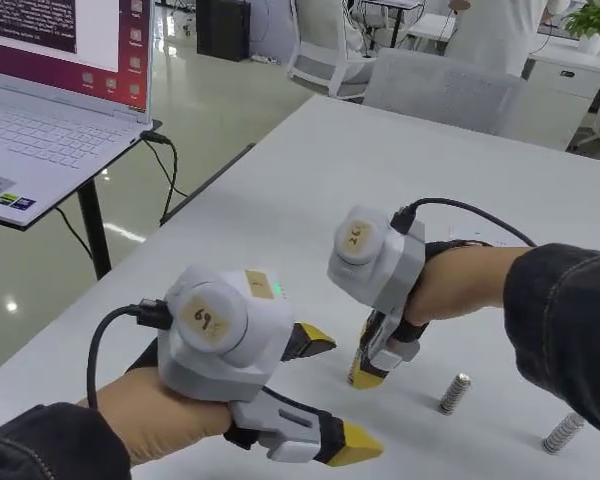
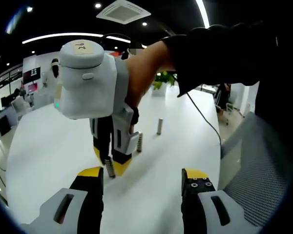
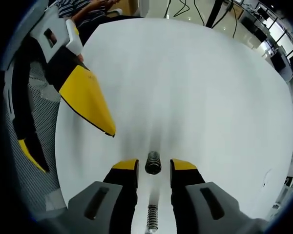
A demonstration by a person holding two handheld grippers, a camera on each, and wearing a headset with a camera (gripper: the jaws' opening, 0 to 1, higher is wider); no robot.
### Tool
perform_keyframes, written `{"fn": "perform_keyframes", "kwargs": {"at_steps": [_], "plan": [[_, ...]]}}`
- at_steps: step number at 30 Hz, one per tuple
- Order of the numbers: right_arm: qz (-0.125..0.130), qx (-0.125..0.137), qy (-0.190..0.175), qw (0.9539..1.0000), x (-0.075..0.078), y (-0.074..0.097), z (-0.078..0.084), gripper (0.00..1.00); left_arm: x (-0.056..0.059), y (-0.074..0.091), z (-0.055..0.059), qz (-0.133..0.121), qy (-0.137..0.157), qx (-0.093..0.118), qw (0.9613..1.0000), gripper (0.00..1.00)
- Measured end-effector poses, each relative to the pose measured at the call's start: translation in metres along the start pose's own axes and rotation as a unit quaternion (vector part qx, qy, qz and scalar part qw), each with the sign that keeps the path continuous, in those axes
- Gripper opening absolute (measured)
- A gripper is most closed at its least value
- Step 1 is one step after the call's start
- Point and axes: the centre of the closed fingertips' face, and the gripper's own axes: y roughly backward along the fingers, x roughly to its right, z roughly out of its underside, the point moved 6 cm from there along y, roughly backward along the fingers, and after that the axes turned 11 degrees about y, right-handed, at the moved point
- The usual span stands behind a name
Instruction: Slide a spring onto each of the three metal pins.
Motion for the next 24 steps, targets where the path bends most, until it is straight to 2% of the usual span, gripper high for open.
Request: {"fn": "perform_keyframes", "kwargs": {"at_steps": [24], "plan": [[0.024, 0.016, -0.053, 0.9982, -0.011, 0.011, 0.039, 0.41, 0.003, -0.002, 0.005, 0.007, -0.003, -0.013, 0.9999, 0.60]]}}
